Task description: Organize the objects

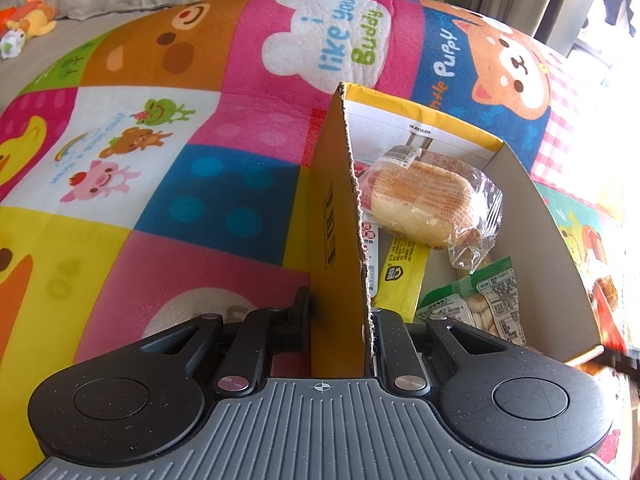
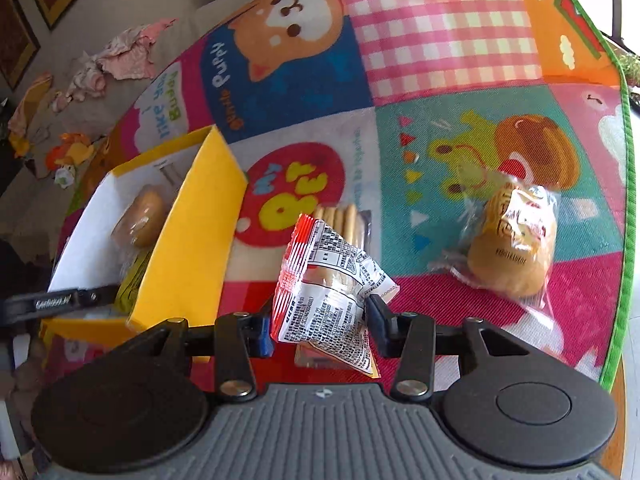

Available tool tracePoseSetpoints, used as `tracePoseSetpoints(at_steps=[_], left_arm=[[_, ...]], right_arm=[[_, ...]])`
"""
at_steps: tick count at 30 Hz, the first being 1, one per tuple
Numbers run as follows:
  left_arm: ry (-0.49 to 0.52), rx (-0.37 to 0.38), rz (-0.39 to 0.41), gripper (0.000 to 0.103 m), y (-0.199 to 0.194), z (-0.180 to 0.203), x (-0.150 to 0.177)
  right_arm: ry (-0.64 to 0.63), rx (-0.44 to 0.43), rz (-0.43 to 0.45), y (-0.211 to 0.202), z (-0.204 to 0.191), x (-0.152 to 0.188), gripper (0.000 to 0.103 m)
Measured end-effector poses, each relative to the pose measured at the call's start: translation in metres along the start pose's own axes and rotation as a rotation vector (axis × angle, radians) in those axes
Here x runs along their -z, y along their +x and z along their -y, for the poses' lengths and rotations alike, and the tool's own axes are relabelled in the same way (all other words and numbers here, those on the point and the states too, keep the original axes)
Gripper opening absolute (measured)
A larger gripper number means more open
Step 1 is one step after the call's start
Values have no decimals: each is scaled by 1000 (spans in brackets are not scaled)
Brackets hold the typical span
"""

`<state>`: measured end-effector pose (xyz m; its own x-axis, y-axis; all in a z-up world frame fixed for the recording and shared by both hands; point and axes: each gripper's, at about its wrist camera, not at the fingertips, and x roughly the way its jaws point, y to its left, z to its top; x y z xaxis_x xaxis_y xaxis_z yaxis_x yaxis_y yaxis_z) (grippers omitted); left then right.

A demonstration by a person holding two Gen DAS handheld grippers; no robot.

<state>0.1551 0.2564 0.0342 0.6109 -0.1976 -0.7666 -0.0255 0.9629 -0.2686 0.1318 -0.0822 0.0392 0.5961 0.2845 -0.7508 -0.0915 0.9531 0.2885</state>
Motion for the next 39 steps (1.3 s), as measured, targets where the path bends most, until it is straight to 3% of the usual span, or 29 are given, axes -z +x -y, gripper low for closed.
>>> tracePoseSetpoints(at_steps=[4, 7, 10, 12, 14, 19, 23, 27, 33, 39], left_arm=[[-1, 1, 1, 17, 0, 0, 0], [-1, 2, 1, 17, 0, 0, 0], [-1, 1, 1, 17, 0, 0, 0], [-3, 3, 2, 17, 0, 0, 0], [-4, 5, 3, 17, 0, -1, 0], [-5, 7, 4, 17, 0, -1, 0], [-6, 7, 5, 17, 0, -1, 0], [-8, 9, 5, 17, 0, -1, 0], [-9, 9, 6, 17, 0, -2, 0], [-10, 9, 6, 17, 0, -2, 0]], right_arm=[[-49, -36, -26, -13, -15, 22, 44], [-126, 2, -21, -22, -26, 36, 45], [-212, 83, 21, -33, -35, 46, 54], [-231, 96, 48, -40, -38, 48, 66], [-228, 91, 68, -44, -39, 48, 71], [-225, 61, 76, -43, -49, 53, 71], [-292, 51, 89, -45, -67, 64, 77], [-380, 120, 116, -41, -81, 72, 77], [-327, 185, 44, -16, -72, 76, 77], [-301, 236, 51, -21, -57, 84, 83]])
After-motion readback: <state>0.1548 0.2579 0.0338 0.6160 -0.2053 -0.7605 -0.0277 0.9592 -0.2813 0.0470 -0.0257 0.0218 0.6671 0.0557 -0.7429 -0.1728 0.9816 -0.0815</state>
